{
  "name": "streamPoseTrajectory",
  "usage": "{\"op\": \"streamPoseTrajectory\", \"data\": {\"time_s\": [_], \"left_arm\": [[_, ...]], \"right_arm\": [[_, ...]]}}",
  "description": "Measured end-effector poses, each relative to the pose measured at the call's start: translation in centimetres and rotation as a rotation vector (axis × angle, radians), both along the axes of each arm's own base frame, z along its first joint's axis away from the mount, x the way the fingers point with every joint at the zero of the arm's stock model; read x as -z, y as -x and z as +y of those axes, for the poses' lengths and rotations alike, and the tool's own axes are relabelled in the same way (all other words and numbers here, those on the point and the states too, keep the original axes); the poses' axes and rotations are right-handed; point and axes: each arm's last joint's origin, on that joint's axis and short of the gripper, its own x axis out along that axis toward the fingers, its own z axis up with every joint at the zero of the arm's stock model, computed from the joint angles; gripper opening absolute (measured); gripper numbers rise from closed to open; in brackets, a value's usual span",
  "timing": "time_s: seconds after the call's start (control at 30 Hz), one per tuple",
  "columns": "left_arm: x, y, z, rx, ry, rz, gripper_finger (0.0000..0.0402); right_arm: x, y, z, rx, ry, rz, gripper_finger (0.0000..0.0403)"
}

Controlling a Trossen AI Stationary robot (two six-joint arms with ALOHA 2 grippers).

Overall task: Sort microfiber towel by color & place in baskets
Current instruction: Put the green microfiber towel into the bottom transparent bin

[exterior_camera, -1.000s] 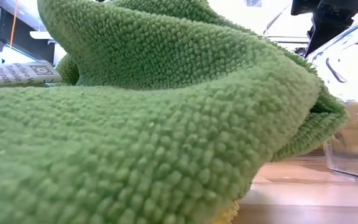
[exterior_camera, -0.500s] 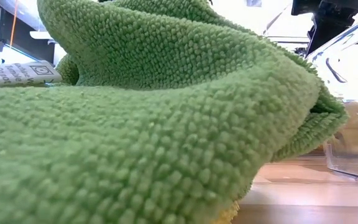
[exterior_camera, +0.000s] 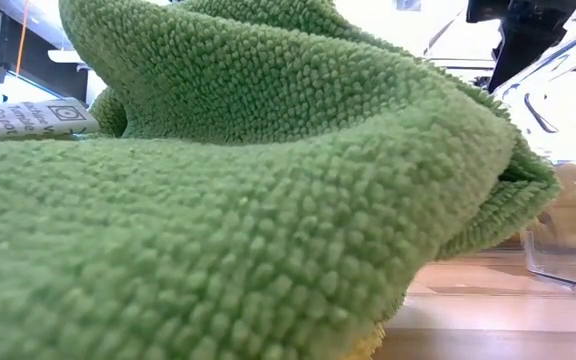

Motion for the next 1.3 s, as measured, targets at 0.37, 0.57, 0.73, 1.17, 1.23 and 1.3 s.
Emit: {"op": "streamPoseTrajectory", "data": {"time_s": [0.37,0.57,0.73,1.17,1.23,1.3], "left_arm": [[1.3,-0.4,0.1,-0.063,0.024,0.035,0.0113],[5.2,-1.3,-0.9,0.035,-0.017,0.120,0.0113],[7.7,-1.9,-1.8,0.070,-0.035,0.158,0.0091],[-2.2,0.2,-2.2,0.044,-0.105,-0.117,0.0001],[-4.5,1.0,-2.2,0.028,-0.129,-0.193,0.0001],[-6.7,1.8,-2.4,0.035,-0.150,-0.277,0.0001]], "right_arm": [[0.0,-0.1,0.0,0.009,0.018,-0.009,0.0266],[-0.1,-0.1,-0.1,0.013,0.024,-0.019,0.0266],[-0.1,-0.4,0.0,0.014,0.021,-0.038,0.0266],[-0.2,-0.7,0.2,0.034,-0.054,-0.077,0.0266],[-0.2,-0.7,0.2,0.035,-0.052,-0.078,0.0266],[-0.2,-0.7,0.1,0.043,-0.037,-0.080,0.0266]]}}
